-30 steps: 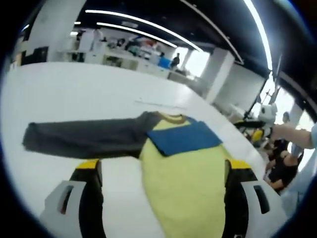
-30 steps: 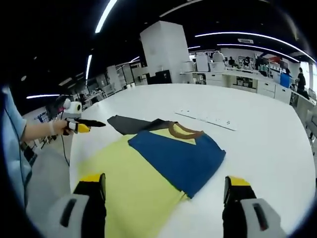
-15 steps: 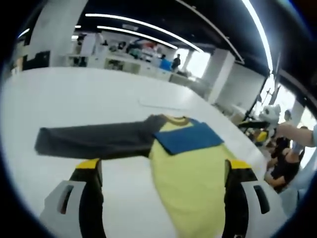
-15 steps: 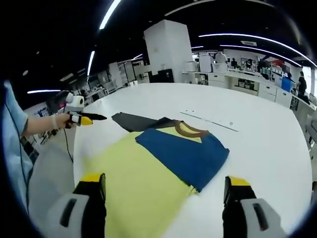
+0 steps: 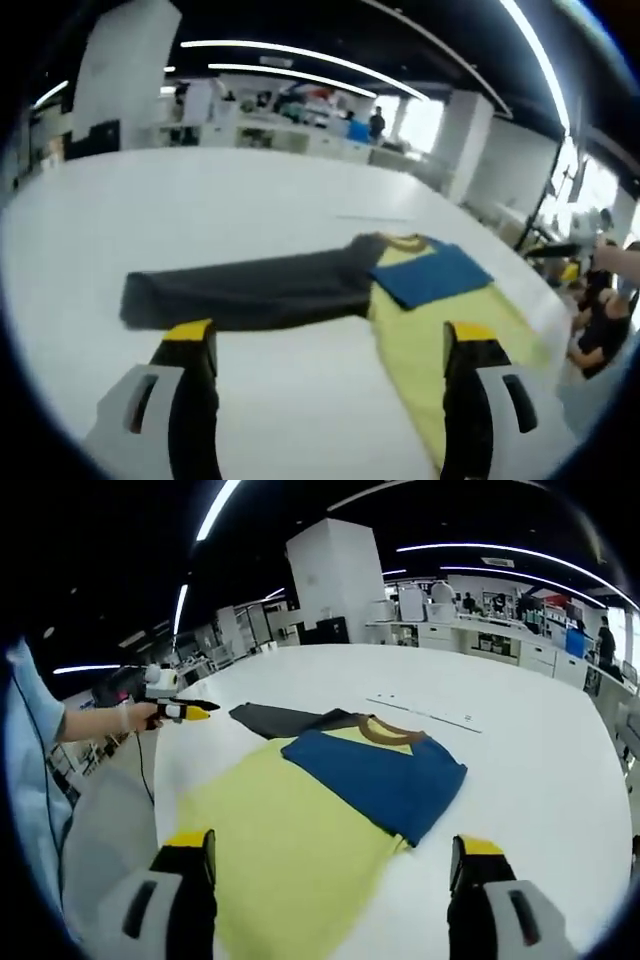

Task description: Fold the garment on the visible template until the final outline fits inside the template.

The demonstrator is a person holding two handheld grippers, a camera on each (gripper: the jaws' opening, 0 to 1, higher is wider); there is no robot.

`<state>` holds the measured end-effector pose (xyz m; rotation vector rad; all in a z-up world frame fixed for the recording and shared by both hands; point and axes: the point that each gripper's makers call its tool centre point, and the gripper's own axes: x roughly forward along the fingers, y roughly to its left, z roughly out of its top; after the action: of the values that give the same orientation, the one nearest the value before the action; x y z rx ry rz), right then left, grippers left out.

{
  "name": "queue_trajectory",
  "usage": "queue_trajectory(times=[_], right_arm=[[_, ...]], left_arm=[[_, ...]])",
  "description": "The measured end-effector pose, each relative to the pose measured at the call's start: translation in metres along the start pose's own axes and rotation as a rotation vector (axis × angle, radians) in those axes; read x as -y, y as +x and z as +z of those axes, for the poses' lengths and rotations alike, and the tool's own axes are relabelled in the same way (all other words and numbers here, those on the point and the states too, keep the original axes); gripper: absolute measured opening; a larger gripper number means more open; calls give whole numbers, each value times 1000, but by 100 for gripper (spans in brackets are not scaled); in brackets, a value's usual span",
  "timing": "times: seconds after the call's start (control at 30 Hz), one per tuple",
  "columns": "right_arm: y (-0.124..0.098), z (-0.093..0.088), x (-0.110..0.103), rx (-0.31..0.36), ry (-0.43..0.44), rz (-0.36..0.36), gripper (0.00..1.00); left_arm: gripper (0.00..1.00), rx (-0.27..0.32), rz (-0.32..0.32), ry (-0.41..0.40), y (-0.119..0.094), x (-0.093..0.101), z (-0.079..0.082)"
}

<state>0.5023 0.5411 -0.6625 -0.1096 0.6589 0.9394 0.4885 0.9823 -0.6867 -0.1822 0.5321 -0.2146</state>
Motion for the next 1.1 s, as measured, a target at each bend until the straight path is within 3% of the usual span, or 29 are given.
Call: queue_trajectory(times=[0.13,0.23,0.33,0.5,0.6,0.67,0.77,0.83,0.97,1.1], right_arm=[[2,-4,0,-5,13,6,97],[6,-10,0,-24,24,10,95],[9,-12,-2,-27,36,10,95],[14,-16,-7,-44,33,24,94],[18,-16,-8,-63,28,26,94],[19,-15,-9,-72,24,24,93],[20,-13,-10,-71,21,25,93],[20,-14,-9,-75,22,26,93],[19,-17,-4,-89,23,18,93],[19,-19,-2,-101,23,11,92]], left_arm=[[82,11,41,-34,-2,-21,1],[78,2,78,-46,2,-54,-5],[74,-1,127,-38,4,-65,-9],[72,62,224,-160,13,-117,-7],[72,77,274,-241,12,-131,-15],[70,68,308,-231,11,-143,-20],[67,71,318,-247,10,-146,-22],[66,80,336,-269,8,-163,-22],[63,95,355,-314,15,-172,-25],[50,102,358,-317,15,-166,-24]])
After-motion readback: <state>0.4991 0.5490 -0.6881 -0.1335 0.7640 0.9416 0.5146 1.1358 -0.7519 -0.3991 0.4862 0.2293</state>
